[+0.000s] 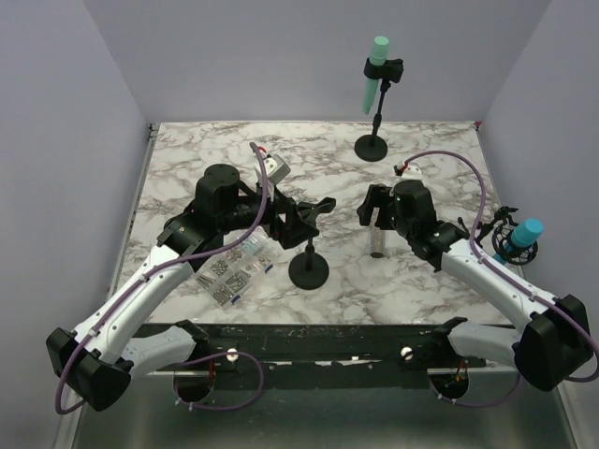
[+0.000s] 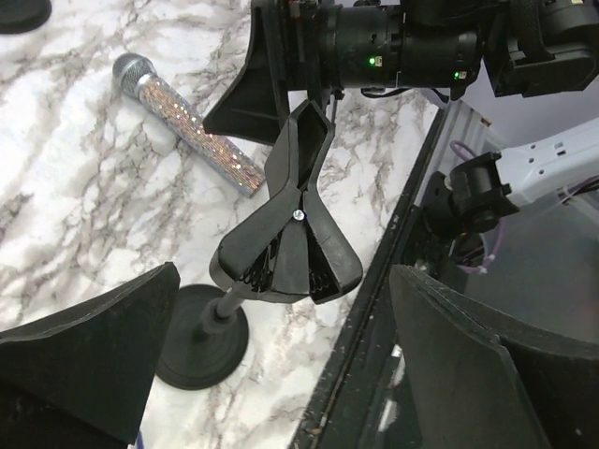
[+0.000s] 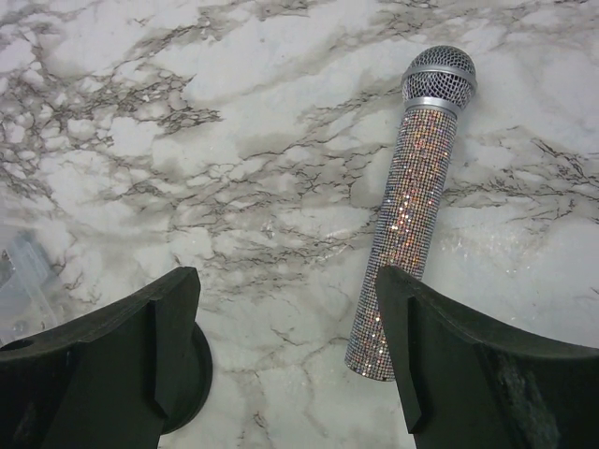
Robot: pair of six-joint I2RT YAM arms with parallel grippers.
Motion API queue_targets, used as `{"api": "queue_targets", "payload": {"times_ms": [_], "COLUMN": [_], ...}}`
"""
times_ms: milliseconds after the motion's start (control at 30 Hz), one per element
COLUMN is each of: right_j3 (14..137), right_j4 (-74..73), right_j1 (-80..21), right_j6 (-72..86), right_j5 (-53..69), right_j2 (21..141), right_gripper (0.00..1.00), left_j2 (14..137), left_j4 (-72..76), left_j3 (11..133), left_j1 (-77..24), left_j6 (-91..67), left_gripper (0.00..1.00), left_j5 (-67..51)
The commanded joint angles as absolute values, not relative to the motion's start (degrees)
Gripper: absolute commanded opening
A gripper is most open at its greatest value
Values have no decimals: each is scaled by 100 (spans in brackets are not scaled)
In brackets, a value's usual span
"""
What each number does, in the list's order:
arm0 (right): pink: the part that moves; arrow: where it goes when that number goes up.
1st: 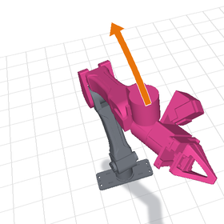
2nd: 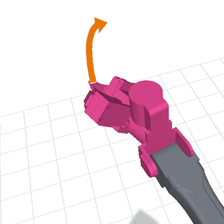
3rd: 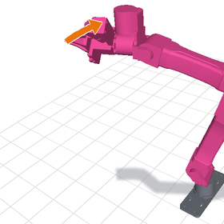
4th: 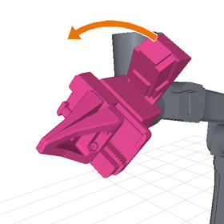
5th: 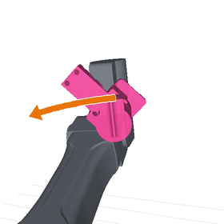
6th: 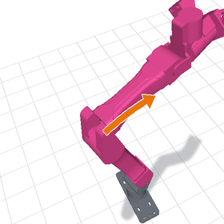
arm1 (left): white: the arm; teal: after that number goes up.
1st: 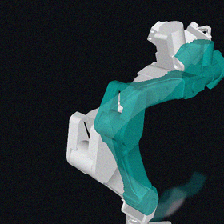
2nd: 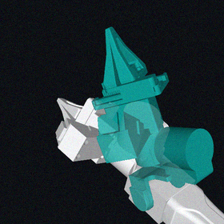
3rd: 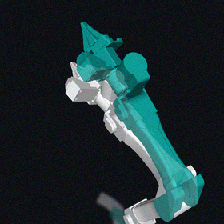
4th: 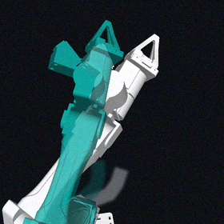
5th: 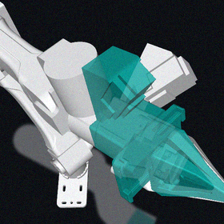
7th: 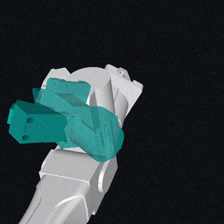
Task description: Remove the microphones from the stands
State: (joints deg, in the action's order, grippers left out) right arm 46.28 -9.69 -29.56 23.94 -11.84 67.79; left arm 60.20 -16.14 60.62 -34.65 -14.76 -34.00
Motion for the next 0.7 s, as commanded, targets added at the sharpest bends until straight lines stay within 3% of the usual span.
{"api": "queue_targets", "payload": {"times_ms": [0,267,667], "right_j3": [4493,4422,4232], "right_j4": [-1019,-995,-1002], "right_j1": [-2953,-2953,-2953], "right_j6": [2337,2329,2214], "right_j5": [-1057,-976,-1059], "right_j2": [6610,6535,6163], "right_gripper": [84,83,83], "left_j2": [5975,6438,7553], "left_j4": [-2219,-2958,-4030], "left_j3": [6535,7651,8870], "left_j1": [-3508,-3506,-3510], "left_j6": [-2302,-2908,-1872], "left_gripper": [98,93,72], "left_j5": [-3181,-3481,-3101]}}
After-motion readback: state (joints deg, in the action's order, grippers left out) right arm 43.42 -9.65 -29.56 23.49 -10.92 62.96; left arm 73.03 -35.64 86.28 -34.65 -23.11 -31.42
